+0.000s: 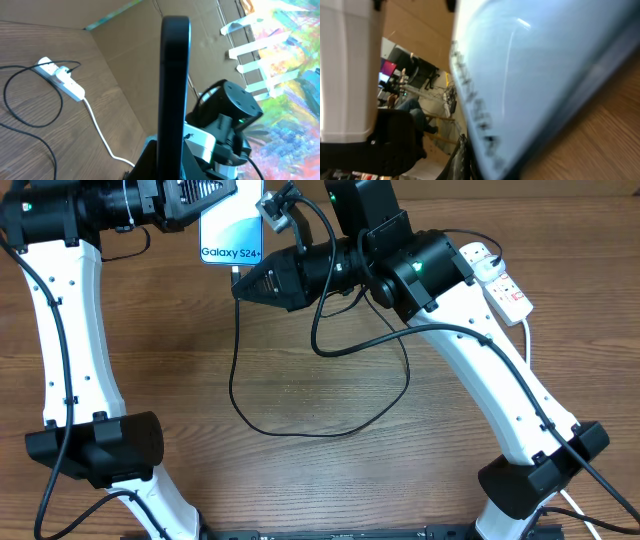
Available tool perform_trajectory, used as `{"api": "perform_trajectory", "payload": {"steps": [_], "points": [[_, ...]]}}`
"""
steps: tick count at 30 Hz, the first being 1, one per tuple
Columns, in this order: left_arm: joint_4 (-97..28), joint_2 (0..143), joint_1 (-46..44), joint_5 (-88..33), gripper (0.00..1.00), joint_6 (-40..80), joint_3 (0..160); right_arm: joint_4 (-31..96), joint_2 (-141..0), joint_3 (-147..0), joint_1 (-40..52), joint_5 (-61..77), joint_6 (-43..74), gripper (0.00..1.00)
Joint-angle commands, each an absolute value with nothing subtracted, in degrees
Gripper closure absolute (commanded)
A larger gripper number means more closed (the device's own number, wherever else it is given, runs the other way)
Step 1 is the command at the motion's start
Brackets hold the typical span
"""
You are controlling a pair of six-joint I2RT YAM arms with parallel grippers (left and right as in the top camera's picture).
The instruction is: Plug charger to phone and switch on socket
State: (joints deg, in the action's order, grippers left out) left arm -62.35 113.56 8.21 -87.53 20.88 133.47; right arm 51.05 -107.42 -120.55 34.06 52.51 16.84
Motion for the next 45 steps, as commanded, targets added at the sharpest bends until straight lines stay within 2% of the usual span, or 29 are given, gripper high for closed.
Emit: {"api": "perform_trajectory", "payload": {"steps": [1, 18, 45], "points": [[-62.3, 113.1, 7.8, -90.7, 0.96, 21.0, 133.9, 50.9, -106.8, -120.0, 33.7, 48.8, 19.6, 0.96], [-62.1, 113.1, 7.8, -90.6, 0.96, 21.0, 133.9, 50.1, -106.8, -120.0, 34.1, 52.8, 20.0, 0.96], [-61.8, 113.1, 7.8, -90.6, 0.96, 20.8, 133.9, 46.2, -106.8, -120.0, 34.0, 54.1, 28.7, 0.96]]}}
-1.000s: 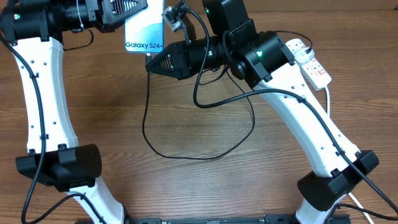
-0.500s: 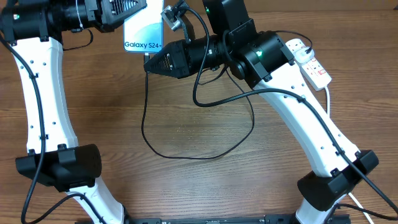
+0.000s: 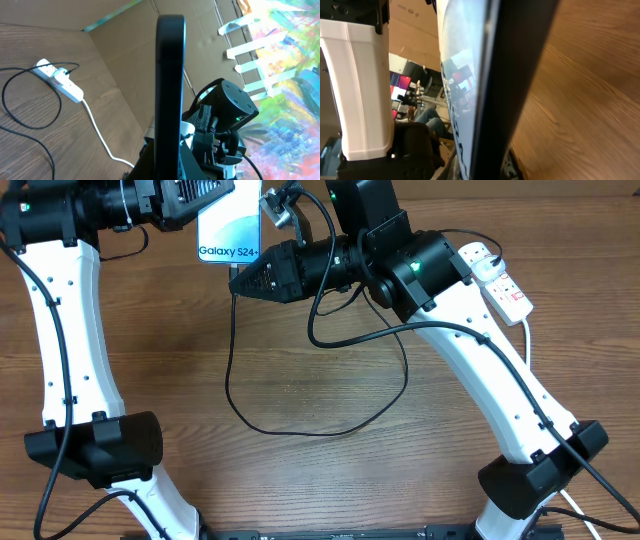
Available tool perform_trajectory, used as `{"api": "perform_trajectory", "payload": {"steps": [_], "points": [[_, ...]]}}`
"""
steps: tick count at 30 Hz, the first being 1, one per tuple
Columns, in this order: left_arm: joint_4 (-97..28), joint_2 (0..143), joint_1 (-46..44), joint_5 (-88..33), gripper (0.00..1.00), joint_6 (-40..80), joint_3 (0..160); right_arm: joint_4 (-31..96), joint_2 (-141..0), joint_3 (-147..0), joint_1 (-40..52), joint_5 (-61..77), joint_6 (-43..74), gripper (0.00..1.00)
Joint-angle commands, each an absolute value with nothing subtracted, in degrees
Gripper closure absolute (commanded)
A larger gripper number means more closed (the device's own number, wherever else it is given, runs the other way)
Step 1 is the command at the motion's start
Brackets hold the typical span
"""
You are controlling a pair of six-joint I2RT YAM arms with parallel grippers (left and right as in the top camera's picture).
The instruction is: Plug charger to phone and switch on socket
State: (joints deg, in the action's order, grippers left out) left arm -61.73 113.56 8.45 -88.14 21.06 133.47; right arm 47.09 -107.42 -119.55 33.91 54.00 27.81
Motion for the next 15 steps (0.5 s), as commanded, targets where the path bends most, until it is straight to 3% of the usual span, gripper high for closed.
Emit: {"api": "perform_trajectory", "payload": {"steps": [1, 9, 15], "points": [[-61.7, 113.1, 7.9, -90.6, 0.96, 20.8, 133.9, 46.4, -106.8, -120.0, 34.1, 54.2, 28.7, 0.96], [-55.5, 113.1, 8.8, -89.0, 0.96, 25.1, 133.9, 48.7, -106.8, -120.0, 34.1, 52.9, 28.8, 0.96], [-50.7, 113.1, 12.3, -80.8, 0.96, 30.0, 133.9, 53.3, -106.8, -120.0, 34.0, 45.2, 28.7, 0.96]]}}
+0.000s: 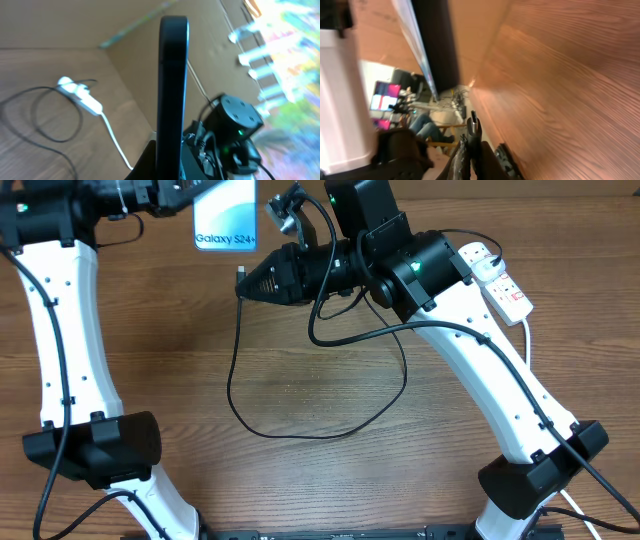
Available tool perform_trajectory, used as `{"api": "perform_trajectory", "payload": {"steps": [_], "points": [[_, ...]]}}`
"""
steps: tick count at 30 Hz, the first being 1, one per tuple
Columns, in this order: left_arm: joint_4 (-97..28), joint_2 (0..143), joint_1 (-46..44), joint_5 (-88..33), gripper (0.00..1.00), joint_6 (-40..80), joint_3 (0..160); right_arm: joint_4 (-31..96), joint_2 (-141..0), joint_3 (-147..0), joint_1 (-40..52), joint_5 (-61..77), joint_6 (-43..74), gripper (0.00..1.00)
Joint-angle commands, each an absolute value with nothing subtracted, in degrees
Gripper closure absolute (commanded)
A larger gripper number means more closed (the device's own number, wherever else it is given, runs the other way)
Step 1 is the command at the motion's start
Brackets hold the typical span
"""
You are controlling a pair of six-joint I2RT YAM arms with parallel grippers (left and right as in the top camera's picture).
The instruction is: Plug charger to phone and switch on socket
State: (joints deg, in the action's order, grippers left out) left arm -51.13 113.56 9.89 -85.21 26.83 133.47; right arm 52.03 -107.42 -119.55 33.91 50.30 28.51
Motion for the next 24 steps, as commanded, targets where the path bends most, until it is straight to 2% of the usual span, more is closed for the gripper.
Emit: {"api": "perform_trajectory", "payload": {"steps": [1, 5, 10, 13, 18, 24], "points": [[-51.1, 113.1, 13.4, -78.3, 0.96, 29.5, 133.9, 55.8, -106.8, -120.0, 34.1, 41.6, 28.7, 0.96], [-54.6, 113.1, 15.1, -73.9, 0.96, 25.5, 133.9, 63.8, -107.2, -119.9, 34.5, 30.0, 28.7, 0.96], [-67.0, 113.1, 15.6, -58.7, 0.96, 16.9, 133.9, 70.4, -110.5, -119.7, 37.2, 18.3, 28.9, 0.96], [-73.7, 113.1, 15.1, -47.3, 0.96, 13.8, 133.9, 69.6, -113.9, -117.4, 39.4, 14.8, 32.3, 0.96], [-80.2, 113.1, 14.9, -35.1, 0.96, 11.7, 133.9, 67.0, -119.8, -111.5, 42.7, 9.3, 35.7, 0.96], [-83.0, 113.1, 15.0, -28.1, 0.96, 11.7, 133.9, 63.8, -125.3, -104.0, 44.9, 7.0, 34.7, 0.96]]}}
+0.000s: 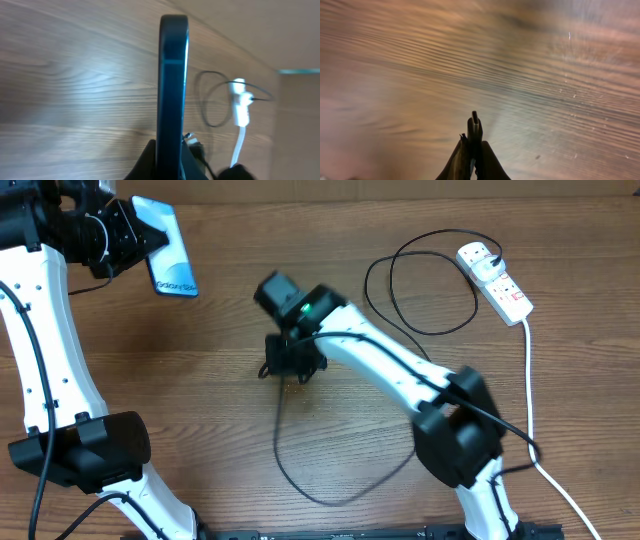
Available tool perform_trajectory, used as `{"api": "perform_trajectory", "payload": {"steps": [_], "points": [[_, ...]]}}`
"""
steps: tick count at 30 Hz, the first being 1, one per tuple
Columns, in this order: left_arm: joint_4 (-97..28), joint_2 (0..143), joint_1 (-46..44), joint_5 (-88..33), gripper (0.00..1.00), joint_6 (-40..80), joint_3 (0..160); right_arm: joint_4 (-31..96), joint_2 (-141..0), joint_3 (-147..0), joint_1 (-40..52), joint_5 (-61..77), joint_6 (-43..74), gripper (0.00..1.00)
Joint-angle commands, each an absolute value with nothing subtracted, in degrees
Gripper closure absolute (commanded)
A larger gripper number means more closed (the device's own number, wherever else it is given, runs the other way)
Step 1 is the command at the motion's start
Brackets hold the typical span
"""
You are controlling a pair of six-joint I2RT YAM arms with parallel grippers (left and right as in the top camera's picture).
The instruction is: Plug charger to phone and switch on socket
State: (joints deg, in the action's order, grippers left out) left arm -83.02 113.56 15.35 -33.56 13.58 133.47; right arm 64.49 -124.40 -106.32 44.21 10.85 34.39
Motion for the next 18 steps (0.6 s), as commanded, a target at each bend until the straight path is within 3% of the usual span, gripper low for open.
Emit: {"api": "perform_trajectory", "payload": {"steps": [1, 12, 18], "points": [[-82.9, 113.1, 15.0, -28.1, 0.96, 11.7, 133.9, 63.1, -125.8, -102.9, 44.9, 6.9, 33.9, 0.96], [-83.0, 113.1, 15.0, -28.1, 0.96, 11.7, 133.9, 61.5, -128.3, -99.1, 45.0, 6.9, 30.2, 0.96], [-83.3, 113.1, 15.0, -28.1, 0.96, 11.8, 133.9, 58.6, -128.3, -94.6, 45.0, 3.6, 38.3, 0.96]]}}
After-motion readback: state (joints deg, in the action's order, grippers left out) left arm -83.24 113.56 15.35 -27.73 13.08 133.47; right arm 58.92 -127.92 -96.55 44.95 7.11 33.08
